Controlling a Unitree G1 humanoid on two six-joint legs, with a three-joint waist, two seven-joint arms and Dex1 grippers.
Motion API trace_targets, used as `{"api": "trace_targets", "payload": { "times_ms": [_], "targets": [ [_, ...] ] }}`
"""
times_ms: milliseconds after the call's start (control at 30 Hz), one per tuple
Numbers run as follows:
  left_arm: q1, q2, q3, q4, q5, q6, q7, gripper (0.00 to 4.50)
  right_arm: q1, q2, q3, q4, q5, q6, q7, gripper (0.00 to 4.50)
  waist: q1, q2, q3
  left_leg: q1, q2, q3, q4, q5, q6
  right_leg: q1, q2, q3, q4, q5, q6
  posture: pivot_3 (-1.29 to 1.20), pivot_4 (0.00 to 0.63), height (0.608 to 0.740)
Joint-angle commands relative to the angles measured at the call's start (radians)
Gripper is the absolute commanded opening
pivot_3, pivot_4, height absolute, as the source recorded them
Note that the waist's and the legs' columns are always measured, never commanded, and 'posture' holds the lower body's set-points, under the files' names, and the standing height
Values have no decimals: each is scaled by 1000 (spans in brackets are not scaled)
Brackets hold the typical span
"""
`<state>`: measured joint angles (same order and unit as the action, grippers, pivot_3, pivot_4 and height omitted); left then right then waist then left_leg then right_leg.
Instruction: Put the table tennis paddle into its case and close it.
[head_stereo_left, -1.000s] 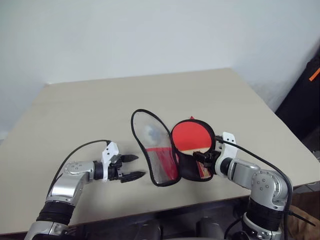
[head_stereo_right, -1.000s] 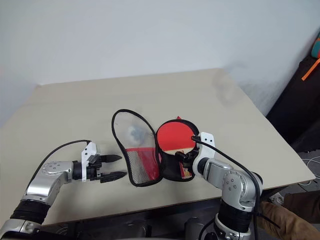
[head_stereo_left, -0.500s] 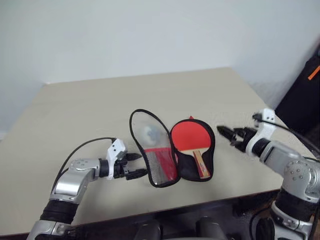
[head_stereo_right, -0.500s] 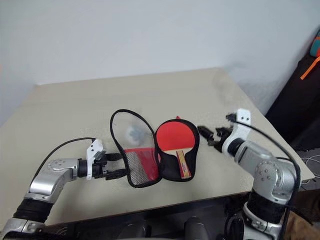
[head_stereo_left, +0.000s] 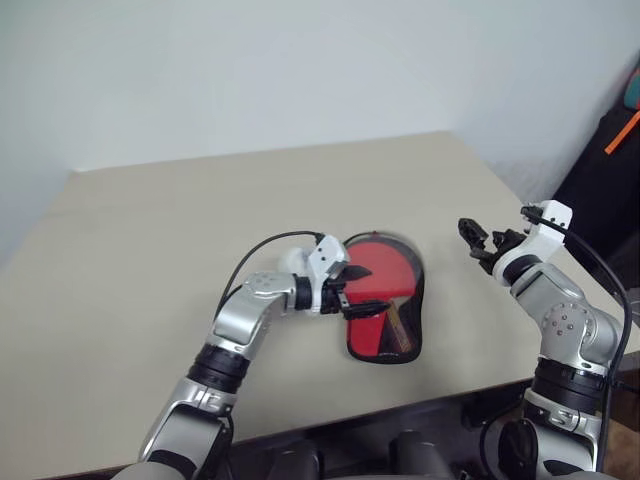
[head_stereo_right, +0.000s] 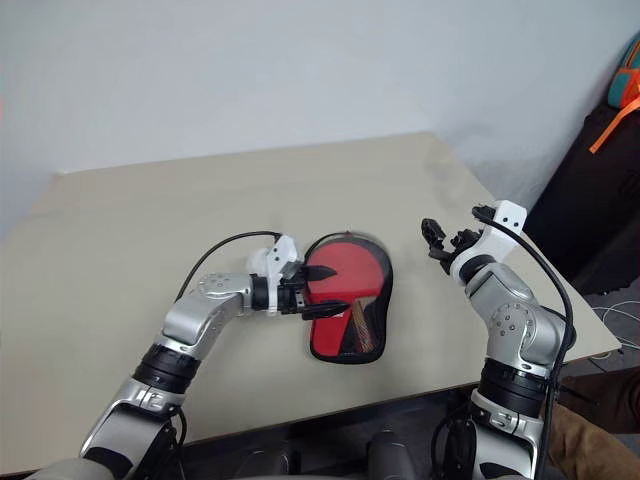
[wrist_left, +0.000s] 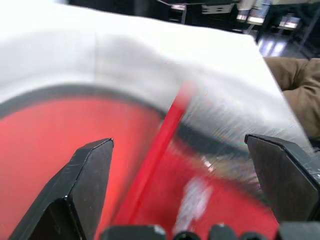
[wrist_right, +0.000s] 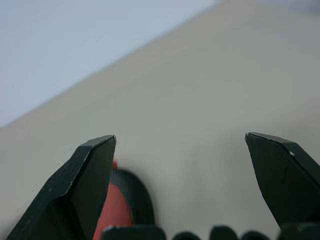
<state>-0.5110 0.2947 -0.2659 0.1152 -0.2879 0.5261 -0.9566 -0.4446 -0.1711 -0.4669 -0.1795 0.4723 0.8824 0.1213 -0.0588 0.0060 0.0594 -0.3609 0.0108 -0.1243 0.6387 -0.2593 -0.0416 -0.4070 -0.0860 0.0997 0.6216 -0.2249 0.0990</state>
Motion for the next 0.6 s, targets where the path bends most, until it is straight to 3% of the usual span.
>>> {"api": "trace_targets", "payload": {
  "times_ms": [33, 300, 433, 600],
  "targets": [
    [-1, 26, 31, -16, -13, 74, 23, 4500, -30, -4, -44, -2, 29, -68, -30, 4479, -4, 0, 0, 0, 0, 0, 0, 0, 0, 0, 0, 0, 0, 0, 0, 0, 0, 740],
    [-6, 117, 212, -138, -229, 563, 91, 4500, 22, 22, -21, -16, 40, -84, -63, 4479, -14, 0, 0, -1, 0, -1, 0, 0, 0, -1, 0, 0, 0, 0, 0, 0, 0, 740],
    [6, 155, 221, -168, -278, 687, 104, 4500, 25, 30, -6, -11, 41, -92, -71, 4479, -14, 0, 0, -1, 0, 0, 0, 0, 0, -1, 0, 0, 0, 0, 0, 0, 0, 740],
    [29, 103, 243, -140, -318, 803, 172, 4500, 10, 26, 12, 28, 35, -110, -78, 4479, -14, 0, 0, 0, 0, 0, 0, 0, 0, 0, 0, 0, 0, 0, 0, 0, 0, 740]
  ]
}}
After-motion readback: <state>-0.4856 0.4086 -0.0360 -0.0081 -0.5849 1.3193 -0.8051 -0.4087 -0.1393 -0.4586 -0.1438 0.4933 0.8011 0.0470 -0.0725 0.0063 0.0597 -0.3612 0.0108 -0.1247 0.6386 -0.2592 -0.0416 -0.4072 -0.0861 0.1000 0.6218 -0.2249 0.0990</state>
